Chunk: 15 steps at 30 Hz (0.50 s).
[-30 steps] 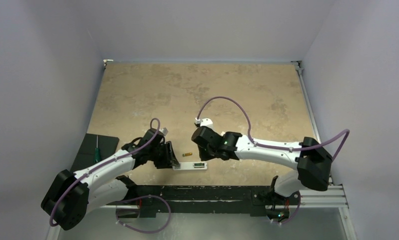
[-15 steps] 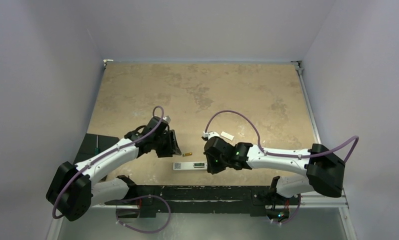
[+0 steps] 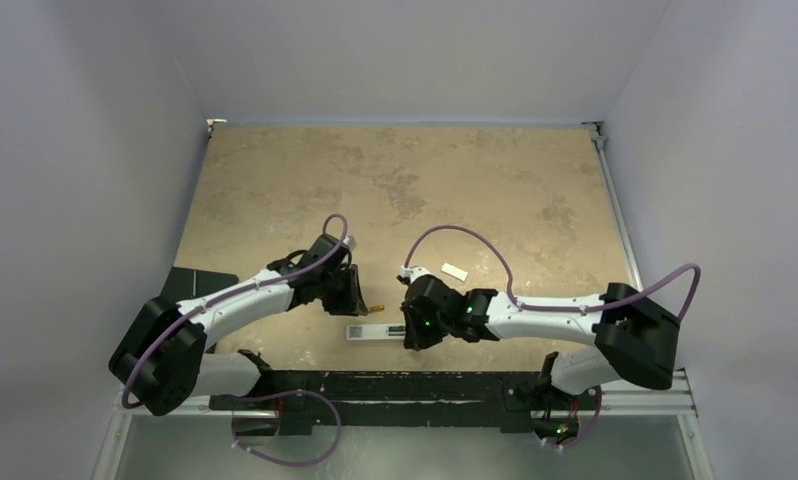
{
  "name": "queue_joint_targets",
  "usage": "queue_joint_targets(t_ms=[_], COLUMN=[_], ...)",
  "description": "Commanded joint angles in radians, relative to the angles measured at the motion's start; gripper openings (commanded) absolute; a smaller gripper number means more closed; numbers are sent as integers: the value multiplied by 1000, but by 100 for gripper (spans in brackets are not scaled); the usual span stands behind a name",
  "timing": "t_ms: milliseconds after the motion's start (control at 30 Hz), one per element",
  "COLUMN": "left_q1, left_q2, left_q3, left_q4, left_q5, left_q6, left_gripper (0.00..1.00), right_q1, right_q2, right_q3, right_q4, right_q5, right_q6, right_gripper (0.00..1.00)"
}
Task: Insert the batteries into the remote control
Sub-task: Adjust the remote control at the center of the board.
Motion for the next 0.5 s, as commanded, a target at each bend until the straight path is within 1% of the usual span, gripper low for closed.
queue_joint_targets(t_ms=[0, 100, 200, 300, 400, 467], left_q1=[-8, -13, -18, -22, -25, -30], left_q2=[14, 21, 11, 6, 6, 5], left_q3=[-25, -53, -78, -93, -108, -116], left_q4=[80, 101, 114, 110, 108, 108], left_q5=[19, 31, 41, 43, 50, 55], left_q6=[22, 13, 6, 14, 20, 21], left_gripper=[21, 16, 14, 9, 7, 3], right_q1=[1, 0, 0, 0, 1, 0], right_q2=[32, 48, 52, 60, 71, 77], right_q3=[-6, -6, -7, -2, 13, 22], right_q4=[61, 62, 61, 53, 39, 28], right_q5=[-5, 5, 16, 47, 75, 93], right_q6=[17, 21, 30, 38, 42, 44], right_gripper=[0, 0, 0, 0, 0, 0])
